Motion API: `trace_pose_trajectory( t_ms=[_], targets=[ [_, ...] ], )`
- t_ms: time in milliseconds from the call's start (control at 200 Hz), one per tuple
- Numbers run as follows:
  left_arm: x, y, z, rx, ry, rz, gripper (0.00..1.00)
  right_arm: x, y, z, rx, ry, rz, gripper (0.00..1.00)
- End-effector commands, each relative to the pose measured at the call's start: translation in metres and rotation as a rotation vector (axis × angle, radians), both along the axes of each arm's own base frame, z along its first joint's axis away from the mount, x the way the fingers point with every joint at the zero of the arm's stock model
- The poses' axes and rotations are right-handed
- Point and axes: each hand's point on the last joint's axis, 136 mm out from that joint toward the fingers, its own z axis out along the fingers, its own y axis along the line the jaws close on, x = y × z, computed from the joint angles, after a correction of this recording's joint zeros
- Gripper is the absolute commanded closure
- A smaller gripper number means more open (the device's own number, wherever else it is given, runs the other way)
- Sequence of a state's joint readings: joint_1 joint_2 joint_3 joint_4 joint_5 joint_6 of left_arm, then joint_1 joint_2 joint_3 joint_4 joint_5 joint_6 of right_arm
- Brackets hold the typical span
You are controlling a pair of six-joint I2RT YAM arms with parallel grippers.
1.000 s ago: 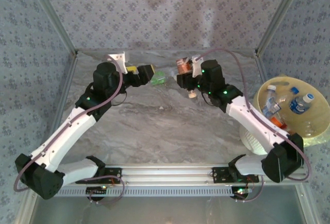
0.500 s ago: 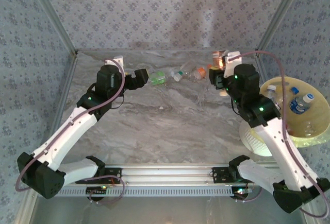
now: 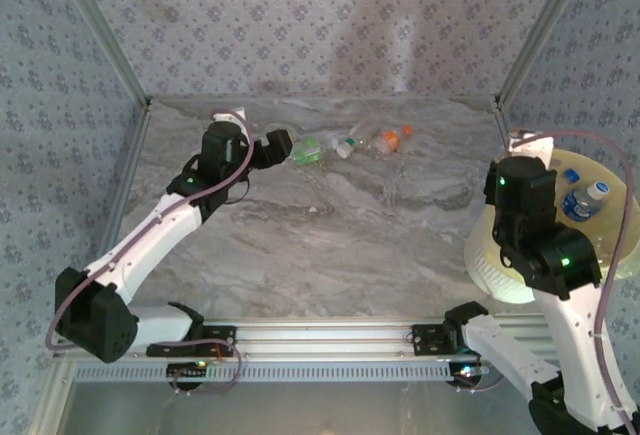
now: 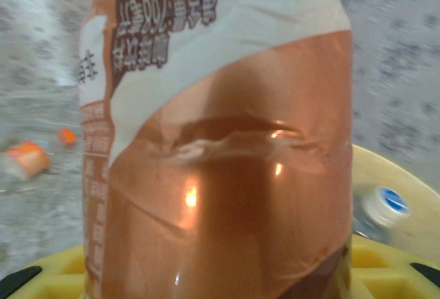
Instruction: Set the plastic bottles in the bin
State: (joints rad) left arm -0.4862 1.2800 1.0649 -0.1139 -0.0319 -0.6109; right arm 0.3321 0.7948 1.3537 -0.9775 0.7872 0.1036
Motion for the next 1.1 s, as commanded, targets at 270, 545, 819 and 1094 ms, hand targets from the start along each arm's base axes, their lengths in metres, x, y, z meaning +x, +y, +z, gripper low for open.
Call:
trace_pose_trajectory(
  t_ms=[270,545,819,1094],
  targets=[
    [0.013,-0.001,-0.005,-0.083,0.032,0.006,0.02,-0.064,-0.09,0.012,-0.219,0.021,-0.503,0.61],
    [0.02,-0.001,-0.009,-0.101,0.075,-0.003,0.02,-0.064,-0.13,-0.027,-0.124,0.01,-0.721,0.36],
    [0.024,0.001,-0.014,-0.105,0.092,0.014,0.02,-0.079,-0.135,-0.021,-0.127,-0.039,-0.8,0.0],
    [0.026,0.011,-0.017,-0.079,0.107,0.049,0.02,-0.04,-0.102,-0.014,0.003,-0.1,-0.507,0.0]
  ],
)
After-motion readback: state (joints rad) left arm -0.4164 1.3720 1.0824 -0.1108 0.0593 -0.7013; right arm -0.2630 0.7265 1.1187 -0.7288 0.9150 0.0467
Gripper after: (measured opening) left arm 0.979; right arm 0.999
